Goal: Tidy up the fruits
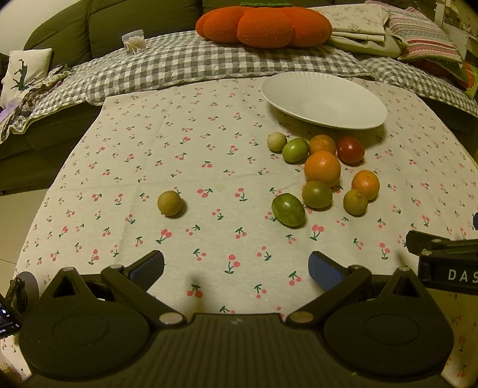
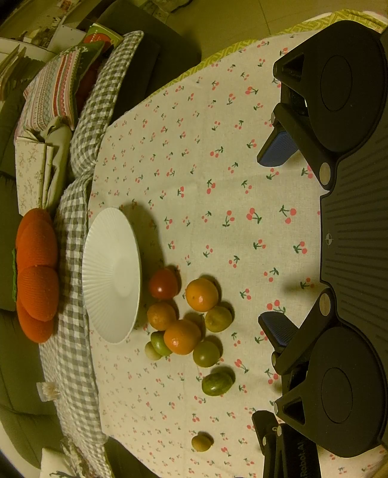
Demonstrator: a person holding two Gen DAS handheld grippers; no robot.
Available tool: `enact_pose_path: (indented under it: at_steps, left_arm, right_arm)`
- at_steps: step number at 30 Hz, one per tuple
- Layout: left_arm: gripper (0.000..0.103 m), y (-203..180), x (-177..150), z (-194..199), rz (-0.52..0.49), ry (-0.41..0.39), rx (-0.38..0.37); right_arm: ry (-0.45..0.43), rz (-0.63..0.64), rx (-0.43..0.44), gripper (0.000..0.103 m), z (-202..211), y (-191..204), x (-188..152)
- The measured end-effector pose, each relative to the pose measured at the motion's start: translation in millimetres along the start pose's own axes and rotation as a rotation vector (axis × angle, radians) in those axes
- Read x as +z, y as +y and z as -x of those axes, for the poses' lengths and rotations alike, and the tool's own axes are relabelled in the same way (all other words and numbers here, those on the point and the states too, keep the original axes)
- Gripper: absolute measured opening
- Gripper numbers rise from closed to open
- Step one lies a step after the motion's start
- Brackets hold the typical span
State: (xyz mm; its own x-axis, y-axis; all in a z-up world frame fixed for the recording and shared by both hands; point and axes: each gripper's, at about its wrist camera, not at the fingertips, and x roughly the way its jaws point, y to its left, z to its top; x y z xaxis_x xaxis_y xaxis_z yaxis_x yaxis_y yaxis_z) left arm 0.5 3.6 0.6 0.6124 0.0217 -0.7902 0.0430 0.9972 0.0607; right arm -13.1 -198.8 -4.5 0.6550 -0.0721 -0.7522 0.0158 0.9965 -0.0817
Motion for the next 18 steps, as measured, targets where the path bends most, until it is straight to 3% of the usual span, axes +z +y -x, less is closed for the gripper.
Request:
enact_pose_path:
  at_steps: [18]
  left_arm:
    - [0.102,0.0,0.3,0.8,-0.001,-0.006,0.004]
  right_arm:
    - [0.003,-0.001,-0.001,0.103,-0.6,-0.4,-0.2]
